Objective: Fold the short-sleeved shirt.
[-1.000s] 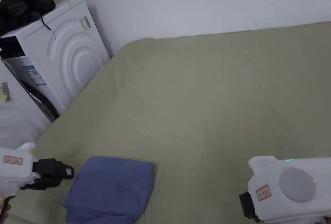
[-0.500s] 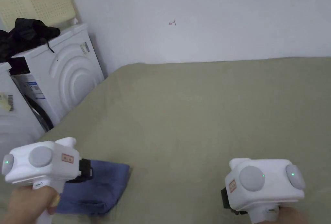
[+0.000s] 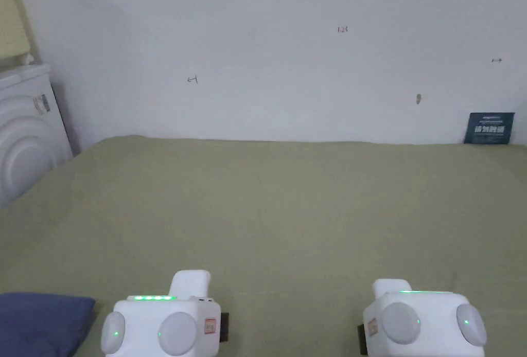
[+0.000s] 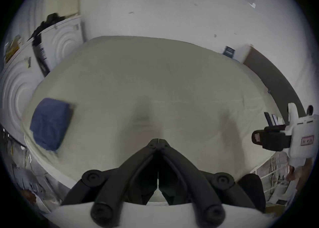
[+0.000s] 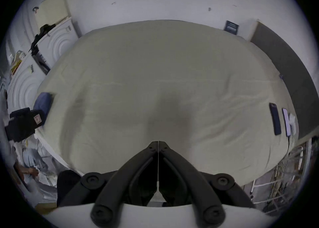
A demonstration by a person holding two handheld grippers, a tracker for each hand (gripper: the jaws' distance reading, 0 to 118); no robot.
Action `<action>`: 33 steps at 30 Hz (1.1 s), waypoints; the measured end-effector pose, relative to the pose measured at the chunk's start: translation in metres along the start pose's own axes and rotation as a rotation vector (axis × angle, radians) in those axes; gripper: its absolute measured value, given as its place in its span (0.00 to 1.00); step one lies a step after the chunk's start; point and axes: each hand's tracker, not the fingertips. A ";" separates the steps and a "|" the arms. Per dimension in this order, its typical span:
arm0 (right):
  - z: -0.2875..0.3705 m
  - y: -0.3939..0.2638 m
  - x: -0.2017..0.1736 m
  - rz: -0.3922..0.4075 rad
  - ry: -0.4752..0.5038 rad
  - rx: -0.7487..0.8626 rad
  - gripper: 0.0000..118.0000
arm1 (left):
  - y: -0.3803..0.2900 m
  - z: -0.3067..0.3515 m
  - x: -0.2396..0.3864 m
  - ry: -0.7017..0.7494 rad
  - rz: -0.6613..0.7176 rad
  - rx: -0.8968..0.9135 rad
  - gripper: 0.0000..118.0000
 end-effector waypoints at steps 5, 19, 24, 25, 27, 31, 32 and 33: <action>0.013 -0.009 0.041 -0.072 -0.057 0.027 0.00 | 0.007 0.001 0.054 -0.042 -0.074 0.034 0.00; 0.104 0.025 0.051 -0.026 -0.191 0.491 0.00 | 0.050 0.088 0.062 0.036 -0.049 0.474 0.00; 0.138 0.037 0.045 -0.010 -0.230 0.711 0.00 | 0.067 0.123 0.064 0.097 -0.100 0.610 0.00; 0.142 0.037 0.044 -0.010 -0.234 0.740 0.00 | 0.069 0.127 0.064 0.102 -0.099 0.624 0.00; 0.147 0.038 0.043 -0.010 -0.237 0.752 0.00 | 0.068 0.133 0.064 0.097 -0.100 0.646 0.00; 0.147 0.038 0.042 -0.011 -0.240 0.766 0.00 | 0.065 0.136 0.063 0.110 -0.086 0.677 0.00; 0.147 0.038 0.042 -0.006 -0.243 0.766 0.00 | 0.064 0.136 0.063 0.114 -0.087 0.682 0.00; 0.146 0.038 0.042 -0.005 -0.248 0.762 0.00 | 0.064 0.134 0.061 0.118 -0.086 0.687 0.00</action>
